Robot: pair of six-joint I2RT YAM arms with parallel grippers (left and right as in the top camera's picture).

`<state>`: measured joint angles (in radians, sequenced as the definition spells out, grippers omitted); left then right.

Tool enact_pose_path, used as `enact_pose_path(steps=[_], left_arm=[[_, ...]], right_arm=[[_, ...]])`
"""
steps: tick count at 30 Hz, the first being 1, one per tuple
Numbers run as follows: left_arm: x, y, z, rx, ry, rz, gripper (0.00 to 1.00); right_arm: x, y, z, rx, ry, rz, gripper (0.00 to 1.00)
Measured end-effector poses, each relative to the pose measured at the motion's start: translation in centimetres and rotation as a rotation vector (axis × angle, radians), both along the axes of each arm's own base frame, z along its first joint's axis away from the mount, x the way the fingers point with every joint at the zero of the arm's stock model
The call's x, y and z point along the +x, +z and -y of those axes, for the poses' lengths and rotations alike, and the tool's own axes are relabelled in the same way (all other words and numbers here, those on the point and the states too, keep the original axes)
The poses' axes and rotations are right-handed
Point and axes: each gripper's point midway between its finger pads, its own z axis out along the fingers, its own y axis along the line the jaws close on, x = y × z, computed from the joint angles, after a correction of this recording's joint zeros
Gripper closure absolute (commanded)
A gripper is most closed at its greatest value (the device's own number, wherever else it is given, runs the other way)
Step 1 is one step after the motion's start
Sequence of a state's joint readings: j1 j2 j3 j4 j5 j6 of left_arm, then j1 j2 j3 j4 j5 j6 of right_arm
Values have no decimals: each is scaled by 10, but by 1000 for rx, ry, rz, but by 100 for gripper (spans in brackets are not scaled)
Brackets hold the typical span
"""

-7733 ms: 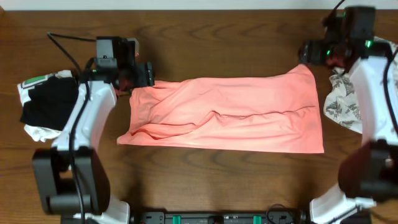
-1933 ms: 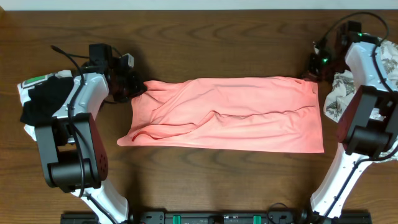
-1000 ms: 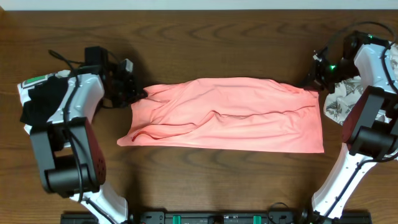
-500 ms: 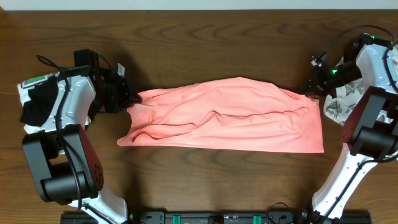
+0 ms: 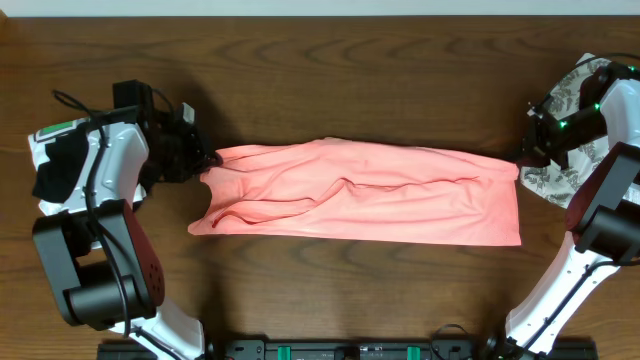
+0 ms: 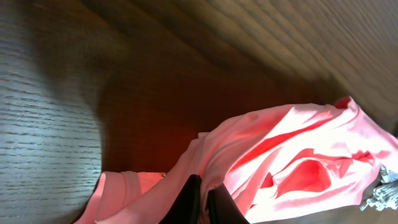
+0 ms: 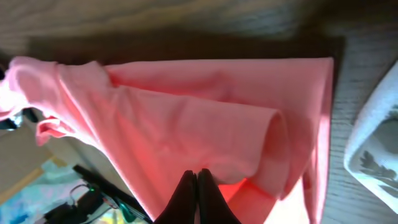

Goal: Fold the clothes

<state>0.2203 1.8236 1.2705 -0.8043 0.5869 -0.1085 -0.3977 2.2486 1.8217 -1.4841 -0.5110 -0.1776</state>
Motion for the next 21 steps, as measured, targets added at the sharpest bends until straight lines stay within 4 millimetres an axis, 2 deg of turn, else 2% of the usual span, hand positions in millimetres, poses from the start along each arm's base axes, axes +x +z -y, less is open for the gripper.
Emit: enact_pose_path(steps=[5,12,21], left_arm=[[-1,-2,-3,20,3,-6,94],[-2,-4,-7,45,6,-17,94],[-7,-6,-9,58,8,-41,94]], right_arm=[[-1,-5,8,-50,15,-6,99],[-4,-15,28,-180,4,-45,99],[-6,-18,36,-228,-1,-67,98]])
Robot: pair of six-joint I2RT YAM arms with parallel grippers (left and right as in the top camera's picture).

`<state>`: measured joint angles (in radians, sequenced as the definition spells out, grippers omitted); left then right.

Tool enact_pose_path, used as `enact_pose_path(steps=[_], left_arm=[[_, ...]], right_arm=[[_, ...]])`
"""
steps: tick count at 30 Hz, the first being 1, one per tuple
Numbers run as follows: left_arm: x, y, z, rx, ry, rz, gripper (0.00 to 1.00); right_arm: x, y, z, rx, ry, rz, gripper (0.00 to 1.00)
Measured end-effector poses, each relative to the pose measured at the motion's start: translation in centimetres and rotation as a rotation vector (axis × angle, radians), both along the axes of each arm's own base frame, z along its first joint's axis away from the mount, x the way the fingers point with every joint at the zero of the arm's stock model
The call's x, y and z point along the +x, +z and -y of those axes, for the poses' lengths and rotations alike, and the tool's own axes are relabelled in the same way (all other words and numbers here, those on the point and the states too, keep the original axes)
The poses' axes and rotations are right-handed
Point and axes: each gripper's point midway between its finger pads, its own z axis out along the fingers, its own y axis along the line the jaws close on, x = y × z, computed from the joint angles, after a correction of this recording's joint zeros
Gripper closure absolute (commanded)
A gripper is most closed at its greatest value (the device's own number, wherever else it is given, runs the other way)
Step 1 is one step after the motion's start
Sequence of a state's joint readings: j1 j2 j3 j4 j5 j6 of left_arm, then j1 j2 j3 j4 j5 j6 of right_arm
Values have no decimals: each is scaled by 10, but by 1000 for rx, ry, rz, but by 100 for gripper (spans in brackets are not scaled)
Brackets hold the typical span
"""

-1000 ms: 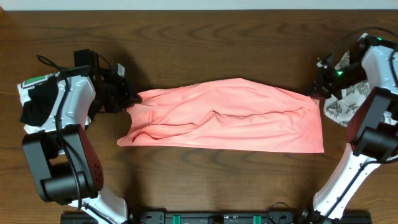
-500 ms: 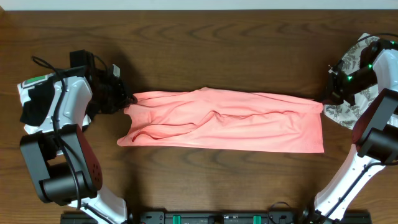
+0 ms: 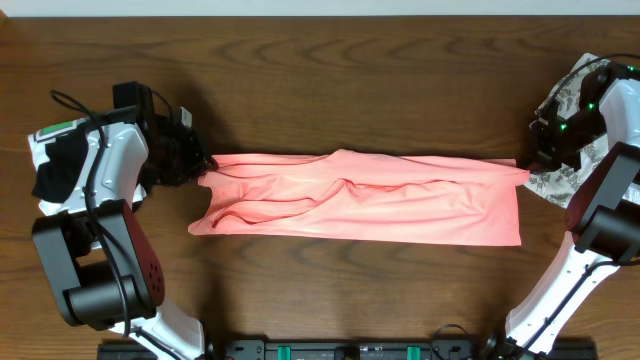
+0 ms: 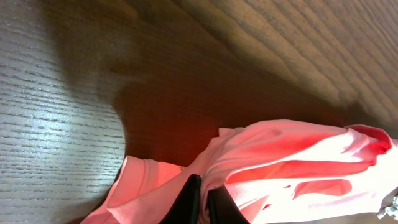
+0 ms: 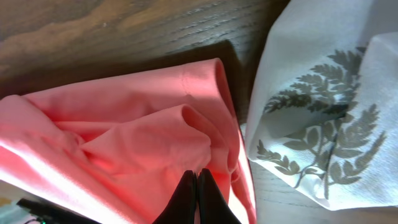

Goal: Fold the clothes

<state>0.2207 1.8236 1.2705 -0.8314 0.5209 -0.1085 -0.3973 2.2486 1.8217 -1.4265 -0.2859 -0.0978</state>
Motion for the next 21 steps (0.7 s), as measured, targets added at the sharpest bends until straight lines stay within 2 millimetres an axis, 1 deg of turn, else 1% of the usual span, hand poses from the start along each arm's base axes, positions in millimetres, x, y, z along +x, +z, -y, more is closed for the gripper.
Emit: enact_pose_path(steps=[6,14,15,17,21], left_arm=[[-3,0,0,-1,0,-12,94],[-12,-3,-3,23,3,-56,94],[-13,-4,-3,23,3,-61,94],[-14,-4,-3,25,3,-66,93],[-15,-5,-5,36,4,-71,93]], right_arm=[[-7,-5,1,-15,4,-30,95],[-18,-19,-1,-15,8,-60,90],[-19,-21,-1,-15,9,-64,89],[-21,-23,-1,-15,7,-69,81],[-20,-25,0,-25,10,-65,73]])
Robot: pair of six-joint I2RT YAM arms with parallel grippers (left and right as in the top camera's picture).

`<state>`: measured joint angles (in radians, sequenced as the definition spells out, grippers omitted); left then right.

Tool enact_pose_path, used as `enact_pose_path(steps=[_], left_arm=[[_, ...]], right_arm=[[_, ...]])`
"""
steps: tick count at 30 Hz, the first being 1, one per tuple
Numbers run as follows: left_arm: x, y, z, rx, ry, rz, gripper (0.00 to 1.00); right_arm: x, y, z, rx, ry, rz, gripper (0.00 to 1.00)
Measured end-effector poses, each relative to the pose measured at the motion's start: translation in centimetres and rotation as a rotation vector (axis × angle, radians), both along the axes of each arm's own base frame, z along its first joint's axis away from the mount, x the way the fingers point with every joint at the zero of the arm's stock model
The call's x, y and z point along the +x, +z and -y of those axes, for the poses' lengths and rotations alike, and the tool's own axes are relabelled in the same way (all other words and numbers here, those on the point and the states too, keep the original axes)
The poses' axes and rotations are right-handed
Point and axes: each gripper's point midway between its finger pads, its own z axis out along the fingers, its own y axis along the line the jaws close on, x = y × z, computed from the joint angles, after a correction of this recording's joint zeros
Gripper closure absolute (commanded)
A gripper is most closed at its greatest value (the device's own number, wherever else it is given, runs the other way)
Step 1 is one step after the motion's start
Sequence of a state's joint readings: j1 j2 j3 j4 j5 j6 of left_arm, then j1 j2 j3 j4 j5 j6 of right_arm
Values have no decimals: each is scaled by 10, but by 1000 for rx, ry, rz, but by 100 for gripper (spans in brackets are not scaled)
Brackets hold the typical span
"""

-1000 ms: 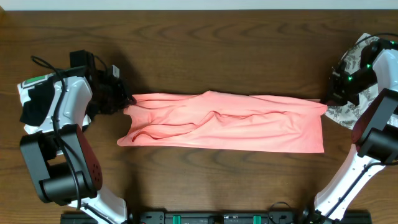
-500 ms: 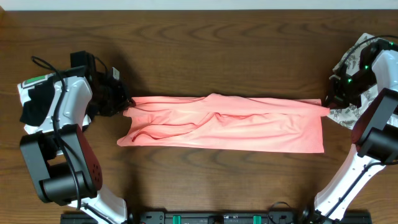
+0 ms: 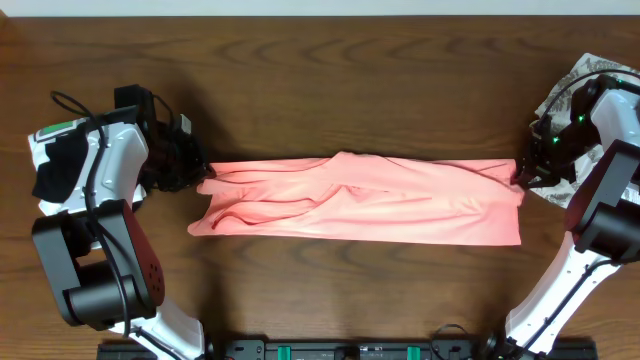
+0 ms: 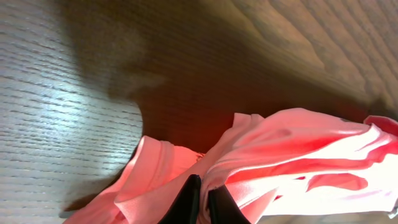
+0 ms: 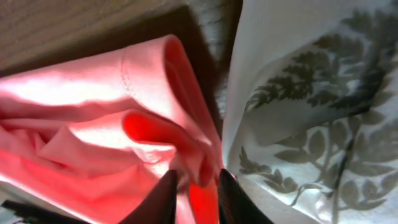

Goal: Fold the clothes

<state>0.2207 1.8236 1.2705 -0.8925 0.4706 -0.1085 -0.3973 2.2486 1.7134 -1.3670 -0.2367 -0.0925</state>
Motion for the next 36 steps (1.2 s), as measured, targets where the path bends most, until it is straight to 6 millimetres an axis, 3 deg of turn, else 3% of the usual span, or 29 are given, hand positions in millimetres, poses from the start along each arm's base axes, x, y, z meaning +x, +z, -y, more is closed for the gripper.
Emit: enact_pose_path(steps=[2,9,12,17,20,24,31,34,36], left_arm=[[-1,0,0,2,0,-2,93],[-1,0,0,3,0,-6,93],[-1,0,-1,5,0,-7,93],[-1,0,-1,5,0,-7,93],[-1,0,-1,5,0,-7,93],[-1,-1,-1,6,0,-7,93],[-1,-1,-1,6,0,-7,93],[-1,-1,-1,6,0,-7,93],[-1,-1,-1,6,0,-7,93]], right_arm=[[2,-1,1,-7,-1,6,66],[17,0,-1,18,-15,74,64],[36,14,-9,81,-31,151,65],[79,55,-30,202,-1,336,67],[92,73,-59,263,73,396,67],[90,82,-119,336,238,404,63],[77,74,-227,380,555,420,63],[78,66,-257,325,648,445,67],[81,59,-266,257,680,454,70]])
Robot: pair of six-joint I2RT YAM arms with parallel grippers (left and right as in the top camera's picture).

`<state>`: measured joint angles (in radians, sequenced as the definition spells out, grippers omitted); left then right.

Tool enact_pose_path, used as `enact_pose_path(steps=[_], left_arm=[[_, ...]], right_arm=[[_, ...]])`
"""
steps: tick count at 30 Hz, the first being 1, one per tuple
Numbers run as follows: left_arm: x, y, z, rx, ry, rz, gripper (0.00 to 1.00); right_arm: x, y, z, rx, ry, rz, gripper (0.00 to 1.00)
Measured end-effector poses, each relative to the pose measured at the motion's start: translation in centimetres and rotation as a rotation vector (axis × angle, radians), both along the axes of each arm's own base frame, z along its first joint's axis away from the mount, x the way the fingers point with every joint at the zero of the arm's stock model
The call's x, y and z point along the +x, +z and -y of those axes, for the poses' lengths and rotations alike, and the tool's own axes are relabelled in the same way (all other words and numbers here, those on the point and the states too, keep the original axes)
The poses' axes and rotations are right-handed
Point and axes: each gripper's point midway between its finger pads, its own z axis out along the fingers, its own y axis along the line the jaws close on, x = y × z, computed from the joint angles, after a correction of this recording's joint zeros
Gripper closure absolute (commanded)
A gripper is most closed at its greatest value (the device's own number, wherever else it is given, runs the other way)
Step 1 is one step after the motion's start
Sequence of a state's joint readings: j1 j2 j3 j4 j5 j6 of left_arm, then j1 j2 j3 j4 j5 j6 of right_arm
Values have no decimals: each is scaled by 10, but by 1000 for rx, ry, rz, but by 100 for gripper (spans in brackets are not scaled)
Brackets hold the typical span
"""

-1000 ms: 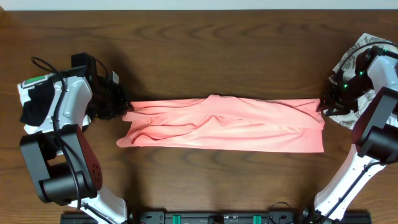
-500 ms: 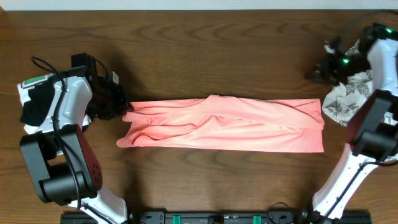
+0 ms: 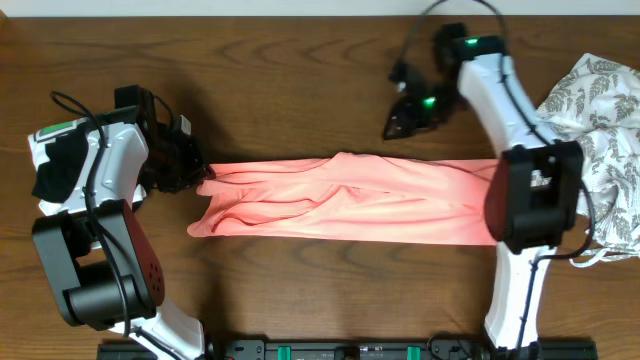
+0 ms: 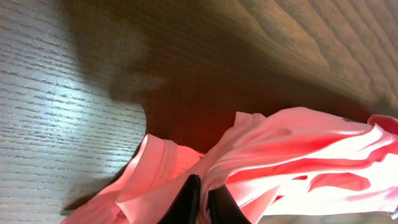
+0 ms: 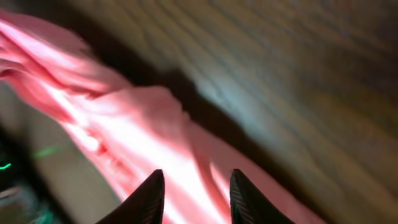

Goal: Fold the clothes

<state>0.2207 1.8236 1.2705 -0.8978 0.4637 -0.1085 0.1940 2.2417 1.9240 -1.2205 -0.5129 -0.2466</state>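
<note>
A salmon-pink garment (image 3: 360, 200) lies stretched in a long band across the wooden table. At its left end my left gripper (image 3: 198, 172) is shut on a bunched fold of the cloth (image 4: 205, 186), its dark fingertips (image 4: 189, 196) pinching it. My right gripper (image 3: 397, 128) hovers above the table just behind the garment's middle, open and holding nothing. Blurred pink cloth (image 5: 143, 137) shows below its spread fingers (image 5: 151, 193) in the right wrist view.
A white cloth with a grey fern print (image 3: 605, 130) lies heaped at the right edge of the table. The right arm (image 3: 525, 190) crosses over the garment's right end. Dark wood table (image 3: 300, 60) stretches behind the garment.
My right gripper let go of the garment's right end and now hangs open behind the garment's middle. The left gripper still pinches the left end, unmoved.
Both grippers held the garment's ends, with its far edge lying further back. That edge then came forward, narrowing the cloth into a band. The right end was set down beside the fern-print cloth, and now the right gripper is open and away.
</note>
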Motion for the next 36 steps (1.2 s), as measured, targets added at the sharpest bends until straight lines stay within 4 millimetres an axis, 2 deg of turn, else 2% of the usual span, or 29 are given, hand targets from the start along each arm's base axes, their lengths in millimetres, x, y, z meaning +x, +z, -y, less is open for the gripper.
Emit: enact_pose_path(steps=[4,12,15,22,36], left_arm=[[0,0,0,0,0,0,93],[0,0,0,0,0,0,93],[0,0,0,0,0,0,93],[0,0,0,0,0,1,93],[0,0,0,0,0,1,93]], right_arm=[[7,-11,-11,-133,-8,59,73],[5,-18,-21,-265,-29,91,77],[4,-22,-20,-293,-35,85,79],[-7,-47,-12,-352,-36,7,79],[-26,-48,-4,-389,-21,-69,78]])
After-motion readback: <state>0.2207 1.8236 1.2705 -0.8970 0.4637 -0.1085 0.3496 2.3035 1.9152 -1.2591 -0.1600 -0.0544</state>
